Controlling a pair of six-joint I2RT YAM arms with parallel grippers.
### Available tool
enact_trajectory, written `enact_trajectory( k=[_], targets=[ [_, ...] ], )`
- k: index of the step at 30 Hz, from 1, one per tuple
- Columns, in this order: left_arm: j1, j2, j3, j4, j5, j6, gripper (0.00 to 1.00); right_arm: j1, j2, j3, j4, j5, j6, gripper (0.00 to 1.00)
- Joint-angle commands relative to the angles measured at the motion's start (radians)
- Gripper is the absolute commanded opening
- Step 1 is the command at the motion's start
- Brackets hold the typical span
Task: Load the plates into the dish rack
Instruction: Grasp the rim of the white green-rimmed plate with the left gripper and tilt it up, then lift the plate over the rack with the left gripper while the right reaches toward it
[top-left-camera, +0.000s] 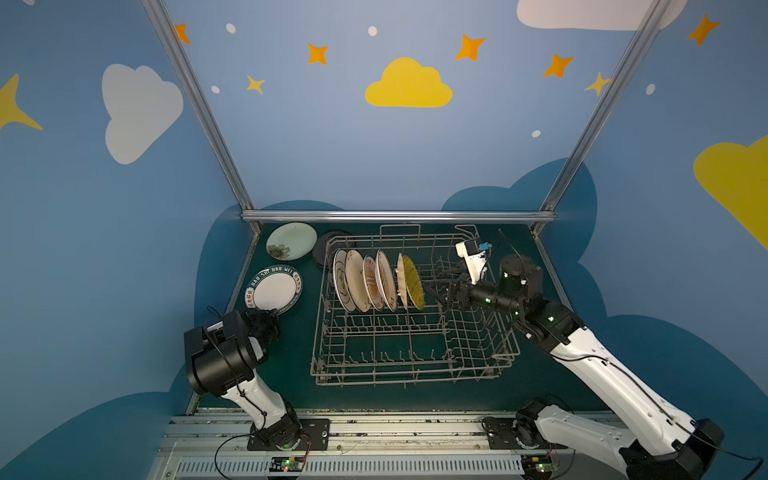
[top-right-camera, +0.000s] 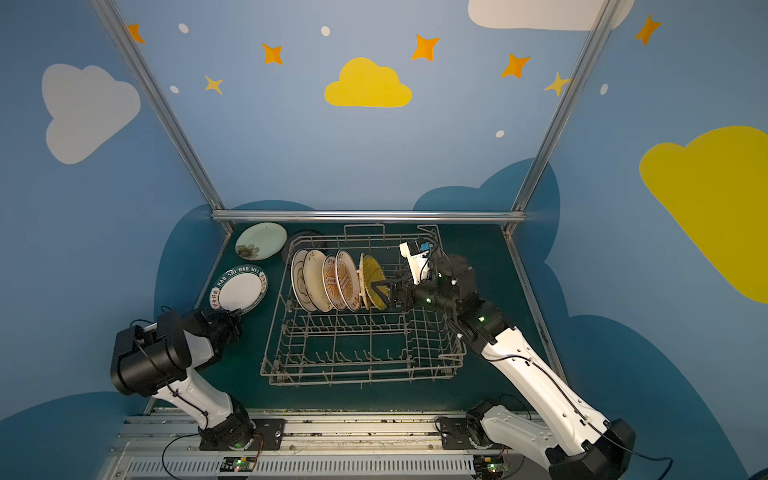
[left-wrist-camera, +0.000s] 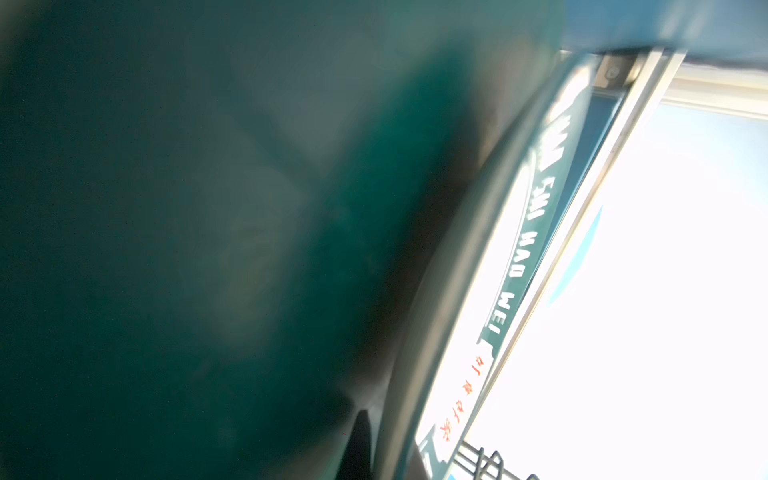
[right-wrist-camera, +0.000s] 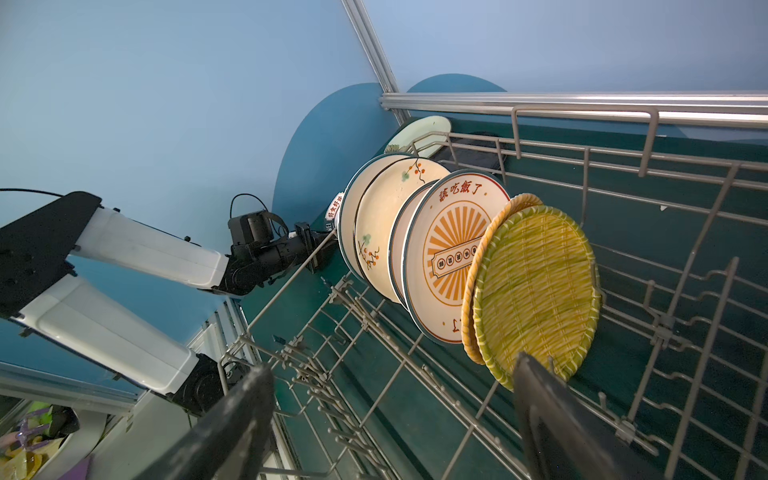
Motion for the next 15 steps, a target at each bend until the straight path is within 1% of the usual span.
enact_trajectory(
  k=[1, 5, 11, 15],
  targets=[
    [0.006, -0.067, -0.023, -0.187, -0.057, 0.023, 0.04, -0.002, -0.014, 0.026, -0.017, 0.015, 0.002, 0.87],
    [0.009, -0.189, -0.019, -0.294, -0.047, 0.047, 0.04, -0.002, -0.009, 0.031, -0.021, 0.015, 0.001, 0.88],
    [0.029, -0.444, 0.001, -0.533, -0.056, 0.061, 0.04, -0.002, -0.008, 0.041, -0.036, 0.018, -0.007, 0.88],
    [0.045, -0.582, 0.078, -0.726, -0.038, 0.108, 0.04, -0.001, -0.012, 0.045, -0.042, 0.034, -0.024, 0.88]
  ],
)
